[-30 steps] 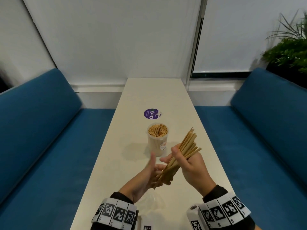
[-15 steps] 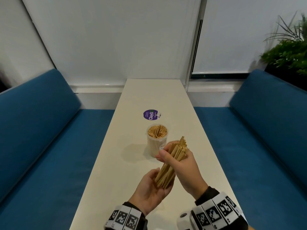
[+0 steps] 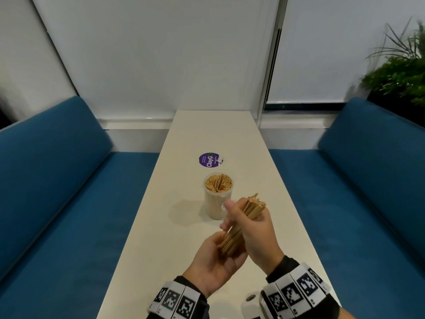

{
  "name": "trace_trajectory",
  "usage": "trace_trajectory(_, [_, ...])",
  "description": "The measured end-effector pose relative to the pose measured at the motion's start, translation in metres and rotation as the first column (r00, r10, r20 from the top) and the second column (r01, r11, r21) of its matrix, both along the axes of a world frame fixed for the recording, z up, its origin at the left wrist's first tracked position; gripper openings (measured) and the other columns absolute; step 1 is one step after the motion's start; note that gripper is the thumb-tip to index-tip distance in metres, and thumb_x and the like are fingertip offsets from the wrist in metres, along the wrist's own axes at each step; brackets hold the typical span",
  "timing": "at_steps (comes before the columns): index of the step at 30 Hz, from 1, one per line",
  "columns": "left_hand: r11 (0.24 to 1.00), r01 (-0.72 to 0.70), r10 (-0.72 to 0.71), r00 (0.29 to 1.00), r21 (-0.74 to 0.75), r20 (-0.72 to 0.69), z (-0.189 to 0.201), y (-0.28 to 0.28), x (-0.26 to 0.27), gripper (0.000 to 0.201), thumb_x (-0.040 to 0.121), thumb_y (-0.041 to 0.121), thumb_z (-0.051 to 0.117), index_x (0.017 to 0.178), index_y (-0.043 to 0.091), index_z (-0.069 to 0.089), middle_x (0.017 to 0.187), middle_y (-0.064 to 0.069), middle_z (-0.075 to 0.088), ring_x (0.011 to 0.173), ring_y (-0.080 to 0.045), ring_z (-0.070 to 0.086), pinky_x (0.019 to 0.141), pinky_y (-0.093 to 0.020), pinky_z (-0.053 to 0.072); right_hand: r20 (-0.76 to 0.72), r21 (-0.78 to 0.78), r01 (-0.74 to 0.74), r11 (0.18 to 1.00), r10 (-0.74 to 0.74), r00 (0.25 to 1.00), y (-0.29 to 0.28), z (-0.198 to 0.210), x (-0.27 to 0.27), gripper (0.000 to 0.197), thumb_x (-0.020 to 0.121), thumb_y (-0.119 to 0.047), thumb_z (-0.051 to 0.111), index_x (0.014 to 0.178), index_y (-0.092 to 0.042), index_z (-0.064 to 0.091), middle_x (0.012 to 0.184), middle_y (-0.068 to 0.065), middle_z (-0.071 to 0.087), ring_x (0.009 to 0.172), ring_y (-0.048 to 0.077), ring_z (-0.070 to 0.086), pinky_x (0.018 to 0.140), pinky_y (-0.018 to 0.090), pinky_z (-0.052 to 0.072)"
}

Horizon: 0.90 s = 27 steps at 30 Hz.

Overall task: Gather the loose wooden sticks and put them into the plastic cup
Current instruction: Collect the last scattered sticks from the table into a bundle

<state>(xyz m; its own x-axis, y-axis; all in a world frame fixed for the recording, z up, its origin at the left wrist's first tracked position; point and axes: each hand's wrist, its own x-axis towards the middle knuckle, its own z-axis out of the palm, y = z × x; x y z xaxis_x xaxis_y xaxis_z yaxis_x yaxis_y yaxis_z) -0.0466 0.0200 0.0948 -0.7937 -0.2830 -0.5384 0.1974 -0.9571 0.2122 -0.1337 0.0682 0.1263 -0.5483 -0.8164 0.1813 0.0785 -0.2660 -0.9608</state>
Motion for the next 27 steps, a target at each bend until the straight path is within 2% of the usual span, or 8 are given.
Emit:
trace_trajectory(7, [0.997, -0.063, 0.064, 0.998, 0.041, -0.025, -0.006, -0.005, 0.001, 0.024, 0.091, 0.008, 0.047, 0.1, -0.011, 0.058, 0.084, -0.026, 0.065, 0.065, -0.031, 0.069, 0.062, -0.038, 0.06, 0.009, -0.107, 0.024, 0.994, -0.023, 1.0, 0.0, 0.007, -0.004, 0.041, 0.068, -0.019, 0.077, 0.102, -0.019, 0.054, 0.058, 0.004, 0.063, 0.06, 0.019, 0.064, 0.07, 0.024, 0.054])
trace_trajectory(11, [0.955, 0.187, -0.14, 0.969, -0.23, 0.205, -0.005, 0.001, 0.002, 0.027, 0.093, 0.022, 0.048, 0.083, 0.001, 0.062, 0.068, -0.011, 0.062, 0.051, -0.017, 0.06, 0.049, -0.023, 0.052, 0.101, -0.089, 0.044, 0.995, -0.035, 0.994, -0.002, 0.011, 0.0, 0.029, 0.075, -0.036, 0.071, 0.063, -0.016, 0.052, 0.044, 0.0, 0.04, 0.036, 0.013, 0.036, 0.039, 0.024, 0.038])
trace_trajectory(14, [0.601, 0.429, -0.1, 0.878, -0.674, 0.469, -0.009, -0.001, 0.011, 0.041, 0.099, 0.04, 0.033, 0.099, 0.012, 0.063, 0.093, -0.005, 0.066, 0.081, -0.014, 0.062, 0.074, -0.025, 0.052, 0.155, -0.044, 0.042, 0.998, -0.034, 0.987, -0.001, 0.013, -0.004, 0.037, 0.08, -0.037, 0.057, 0.06, -0.009, 0.043, 0.044, 0.002, 0.032, 0.036, 0.013, 0.029, 0.038, 0.024, 0.031])
trace_trajectory(16, [0.299, 0.408, -0.011, 0.905, -0.862, 0.425, -0.006, -0.007, 0.019, 0.038, 0.093, 0.05, 0.034, 0.109, 0.025, 0.058, 0.108, 0.007, 0.063, 0.099, -0.004, 0.059, 0.092, -0.024, 0.047, 0.164, -0.027, 0.065, 0.998, -0.06, 0.985, -0.001, 0.014, -0.008, 0.038, 0.081, -0.036, 0.055, 0.061, -0.007, 0.042, 0.044, 0.002, 0.034, 0.035, 0.013, 0.03, 0.038, 0.023, 0.033])
trace_trajectory(18, [0.075, 0.433, -0.086, 0.9, -0.898, 0.427, -0.003, -0.01, 0.023, 0.025, 0.09, 0.049, 0.047, 0.111, 0.035, 0.052, 0.109, 0.014, 0.062, 0.099, 0.002, 0.058, 0.093, -0.019, 0.045, 0.171, -0.016, 0.08, 0.997, -0.076, 0.982, -0.004, 0.015, -0.008, 0.038, 0.083, -0.035, 0.054, 0.059, -0.008, 0.042, 0.043, 0.002, 0.034, 0.035, 0.013, 0.031, 0.039, 0.022, 0.034])
trace_trajectory(20, [-0.02, 0.453, -0.137, 0.882, -0.891, 0.451, -0.002, -0.009, 0.022, 0.028, 0.087, 0.044, 0.058, 0.112, 0.033, 0.049, 0.104, 0.009, 0.064, 0.092, -0.006, 0.061, 0.089, -0.023, 0.049, 0.197, -0.026, 0.069, 0.997, -0.062, 0.978, -0.009, 0.015, -0.004, 0.038, 0.083, -0.034, 0.054, 0.059, -0.008, 0.04, 0.043, 0.002, 0.033, 0.035, 0.013, 0.031, 0.038, 0.022, 0.035])
trace_trajectory(23, [-0.017, 0.39, 0.005, 0.921, -0.921, 0.39, -0.001, -0.006, 0.016, 0.012, 0.09, 0.037, 0.056, 0.094, 0.026, 0.051, 0.076, 0.008, 0.056, 0.065, -0.006, 0.05, 0.066, -0.021, 0.045, 0.22, -0.01, 0.04, 0.999, -0.037, 0.975, -0.016, 0.016, -0.004, 0.036, 0.082, -0.035, 0.055, 0.062, -0.007, 0.043, 0.045, 0.006, 0.036, 0.037, 0.015, 0.038, 0.043, 0.025, 0.044])
trace_trajectory(27, [-0.09, 0.424, 0.155, 0.9, -0.901, 0.408, -0.004, -0.013, 0.017, 0.026, 0.094, 0.033, 0.049, 0.074, 0.022, 0.039, 0.061, 0.009, 0.039, 0.053, -0.003, 0.034, 0.053, -0.015, 0.028, -0.134, 0.11, 0.114, 0.987, -0.099, 0.986, -0.021, 0.011, -0.025, 0.039, 0.069, -0.042, 0.068, 0.096, -0.018, 0.053, 0.083, 0.001, 0.065, 0.071, 0.014, 0.065, 0.075, 0.034, 0.056])
